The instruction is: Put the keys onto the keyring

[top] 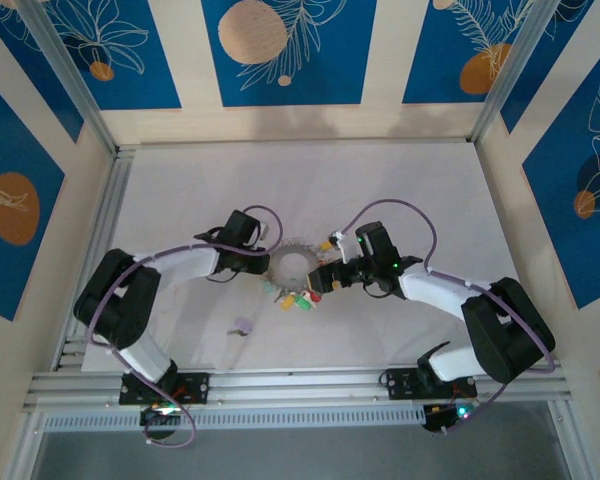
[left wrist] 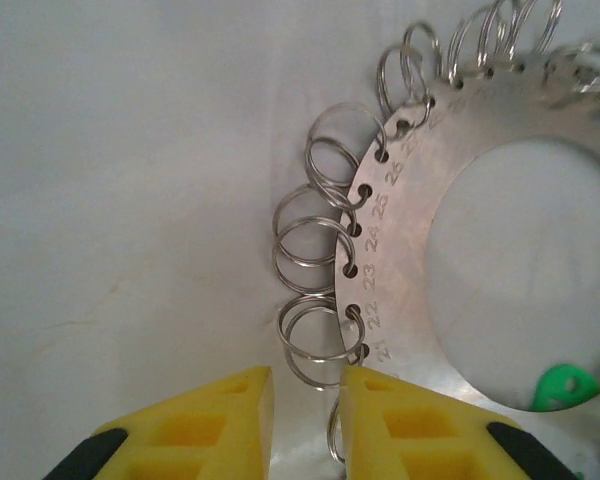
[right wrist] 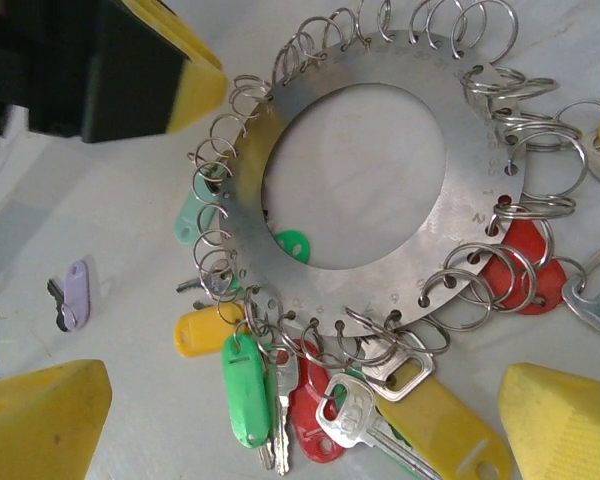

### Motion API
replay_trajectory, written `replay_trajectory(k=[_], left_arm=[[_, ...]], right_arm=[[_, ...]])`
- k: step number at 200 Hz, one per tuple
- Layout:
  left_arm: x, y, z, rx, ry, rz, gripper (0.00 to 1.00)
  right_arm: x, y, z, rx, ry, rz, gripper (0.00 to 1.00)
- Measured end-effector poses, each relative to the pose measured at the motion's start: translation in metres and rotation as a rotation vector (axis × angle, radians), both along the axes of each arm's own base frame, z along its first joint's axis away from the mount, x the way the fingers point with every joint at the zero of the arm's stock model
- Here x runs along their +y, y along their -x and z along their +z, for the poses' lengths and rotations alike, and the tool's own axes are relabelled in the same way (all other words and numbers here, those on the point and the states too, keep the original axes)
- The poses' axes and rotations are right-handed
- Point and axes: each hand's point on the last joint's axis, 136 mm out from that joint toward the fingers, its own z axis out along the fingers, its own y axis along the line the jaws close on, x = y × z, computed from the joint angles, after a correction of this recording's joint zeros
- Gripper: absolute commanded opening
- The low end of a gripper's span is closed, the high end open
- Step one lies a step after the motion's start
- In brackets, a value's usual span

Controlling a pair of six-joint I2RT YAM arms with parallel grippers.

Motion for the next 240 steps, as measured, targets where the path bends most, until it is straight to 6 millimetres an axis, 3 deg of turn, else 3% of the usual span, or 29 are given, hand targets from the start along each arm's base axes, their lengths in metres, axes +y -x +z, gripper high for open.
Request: replay_trajectory(k=[133,144,166,180,209,240], left_arm=[[-0.012,-0.019,-0.008,-0.024,-0.025,-0.065,0.23],[-0.013,-0.020,-0.007,-0.028,-0.022,-0.065,0.27],[-0.013,-0.022,-0.006,-0.040,-0.029,-0.077,0.46],[-0.012,-0.022,-0.006,-0.046,-0.034,-0.083,0.49],[-0.013,-0.026,-0.006,-0.053,-0.039,-0.079,0.49],[-0.020,-0.035,-0.004,-0.067,-0.031,-0.086,0.32]], right_arm=[[-0.003,-0.005,0.003,-0.014,-0.004,-0.004,0.99],[-0.003,-0.005,0.003,-0.014,-0.004,-0.004,0.99],[-0.003,-0.005,0.003,-0.015,-0.004,-0.004,0.99],[-0.003,-0.005,0.003,-0.014,-0.006,-0.003,0.99],[-0.003,-0.006,0.004,-0.012,-0.009,-0.004,0.99],[-0.005,-0.007,0.004,-0.014,-0.009,-0.009,0.99]])
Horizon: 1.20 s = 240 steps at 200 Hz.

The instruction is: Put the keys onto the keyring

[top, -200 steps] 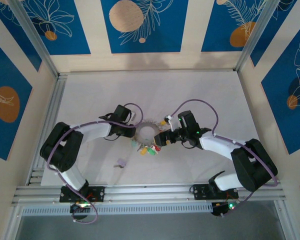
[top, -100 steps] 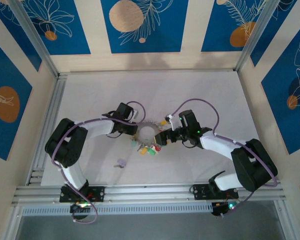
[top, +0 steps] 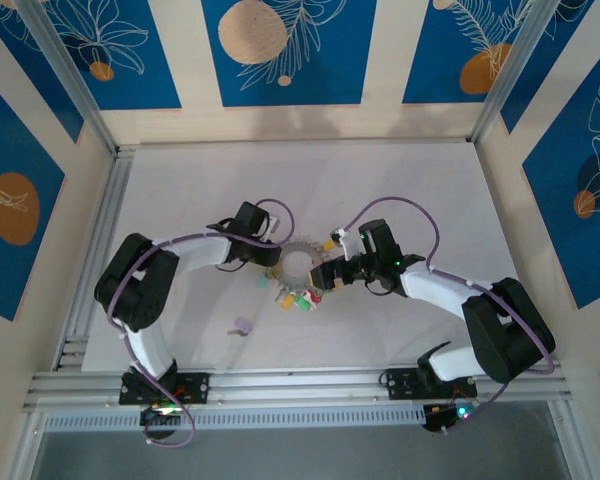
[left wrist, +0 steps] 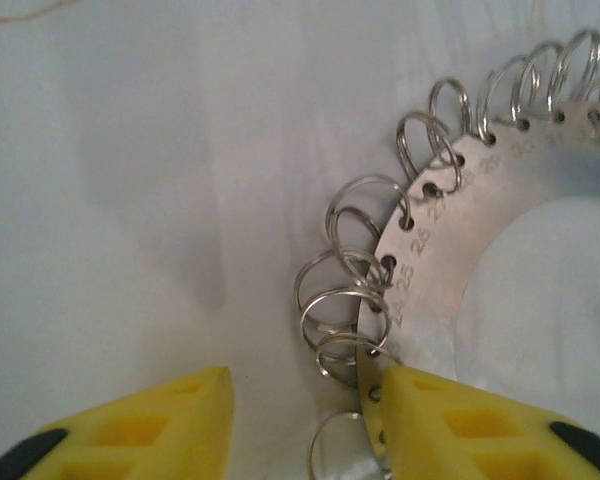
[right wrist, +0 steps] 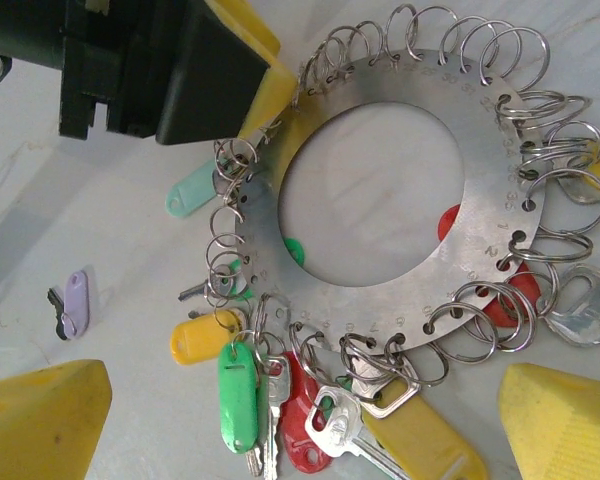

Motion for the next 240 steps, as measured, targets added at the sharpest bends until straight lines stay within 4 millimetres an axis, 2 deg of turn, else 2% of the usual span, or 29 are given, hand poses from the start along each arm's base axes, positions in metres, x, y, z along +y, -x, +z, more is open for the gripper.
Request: replay_trajectory(k=[16,53,106,176,203,240], left_arm=[[-0.004,-0.002,0.001,-0.006,0.013,-0.013,0.27],[-0.004,0.000,0.002,-0.001,0.016,-0.017,0.26],[0.008,0.021,0.019,-0.004,0.018,-0.018,0.23],[0.010,0.027,0.000,0.032,-0.017,-0.029,0.28],[0.006,0.030,-0.002,0.028,-0.030,-0.047,0.34],[0.002,0.034,-0.004,0.013,-0.058,-0.074,0.35]], right_arm=[[-0.001,-0.001,0.000,0.000,0.000,-0.004,0.99],[-0.004,-0.003,0.001,0.002,-0.004,-0.012,0.99],[-0.002,-0.001,0.002,0.006,-0.014,-0.002,0.99],[-0.003,-0.002,0.007,-0.007,-0.022,-0.003,0.99],[-0.003,-0.003,0.007,-0.006,-0.023,-0.006,0.99],[-0.004,-0.003,0.007,-0.006,-0.023,-0.007,0.99]])
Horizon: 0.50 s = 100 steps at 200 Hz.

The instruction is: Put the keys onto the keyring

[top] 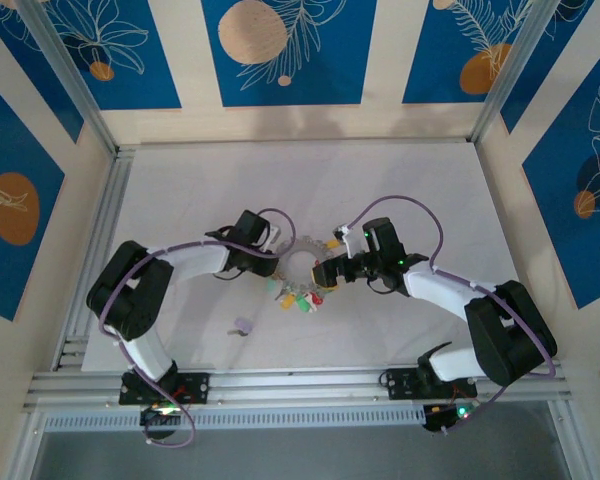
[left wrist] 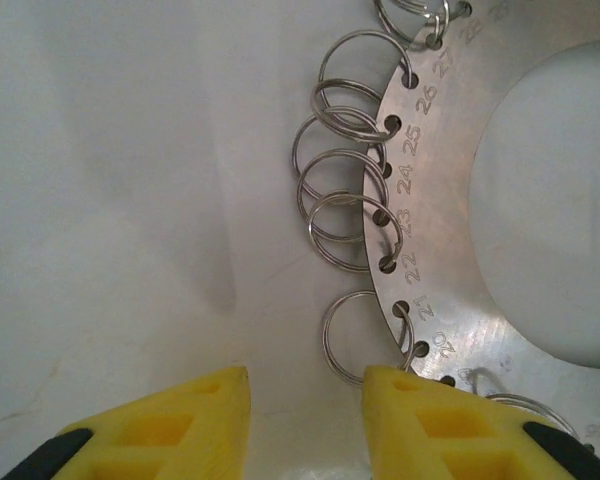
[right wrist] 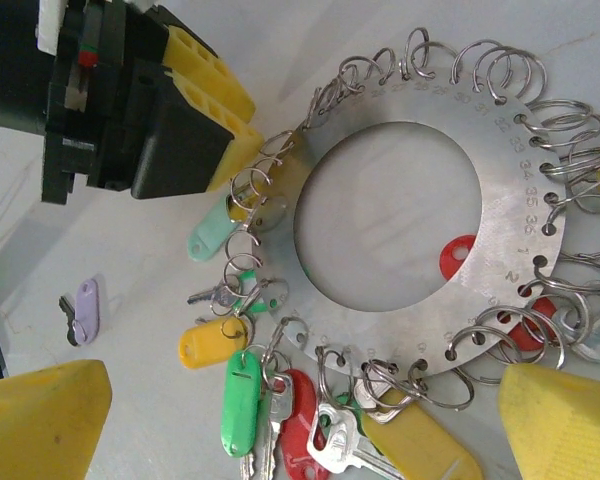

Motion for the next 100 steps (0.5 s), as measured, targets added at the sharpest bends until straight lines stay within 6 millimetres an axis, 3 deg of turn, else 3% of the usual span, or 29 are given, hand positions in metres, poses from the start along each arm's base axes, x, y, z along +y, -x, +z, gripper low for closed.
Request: replay_trajectory(k=[48,100], left_arm=[[-0.009,0.007,0.001,-0.004,-0.003,-0.030,0.30],[-0.008,0.023,0.021,0.004,0.055,-0.033,0.25]], right_arm=[[-0.002,-0.002,0.004,-0.011,-0.005,-0.006,0.99],[-0.001,-0.002,0.004,-0.013,-0.007,-0.006,0.99]])
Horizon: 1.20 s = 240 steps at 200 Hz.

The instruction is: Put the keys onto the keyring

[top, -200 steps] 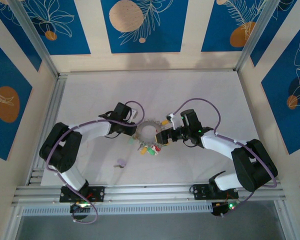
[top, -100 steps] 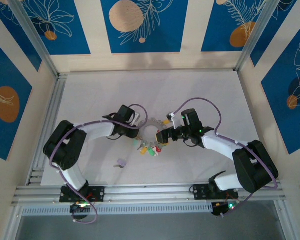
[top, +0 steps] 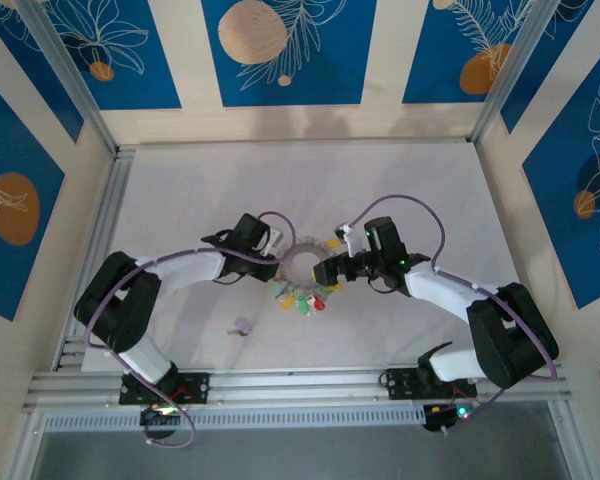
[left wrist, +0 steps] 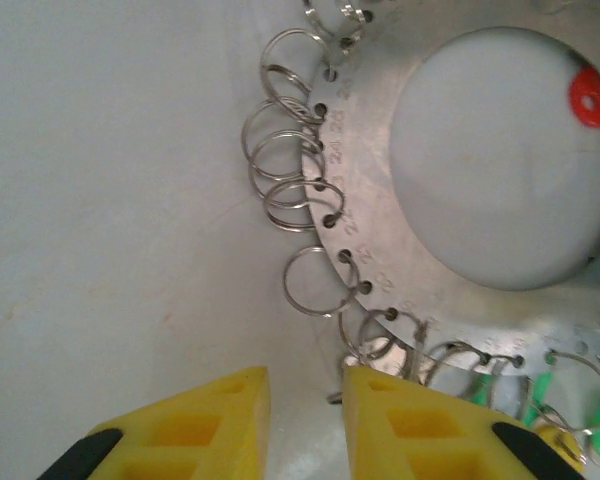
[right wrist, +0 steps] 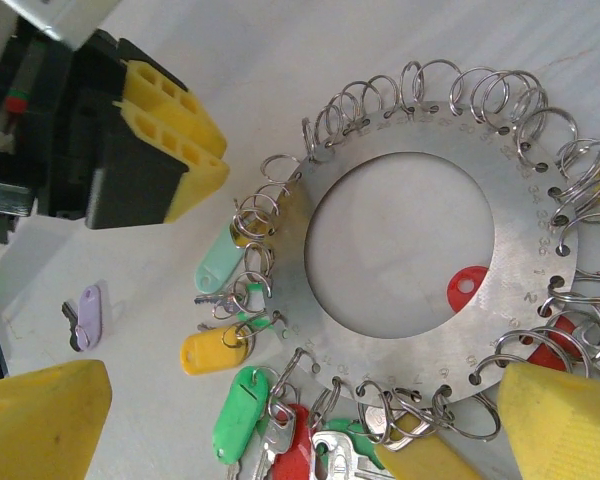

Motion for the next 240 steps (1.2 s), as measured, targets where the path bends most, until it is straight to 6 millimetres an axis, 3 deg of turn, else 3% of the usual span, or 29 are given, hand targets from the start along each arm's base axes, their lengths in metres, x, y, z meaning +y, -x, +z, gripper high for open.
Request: replay_trajectory(k=[122,175,240], left_arm=[[-0.029,0.027,-0.005,0.101,0.120,-0.082,0.25],[-0.035,0.021,-0.012,0.113,0.104,-0.085,0.21],[-0.036,0.009,-0.007,0.073,0.083,-0.073,0.17]], right_arm=[[0.000,0.001,0.006,-0.016,-0.011,0.002,0.99],[-0.002,0.001,0.006,-0.017,-0.011,-0.002,0.99],[-0.004,0.001,0.005,-0.014,-0.010,-0.008,0.99]])
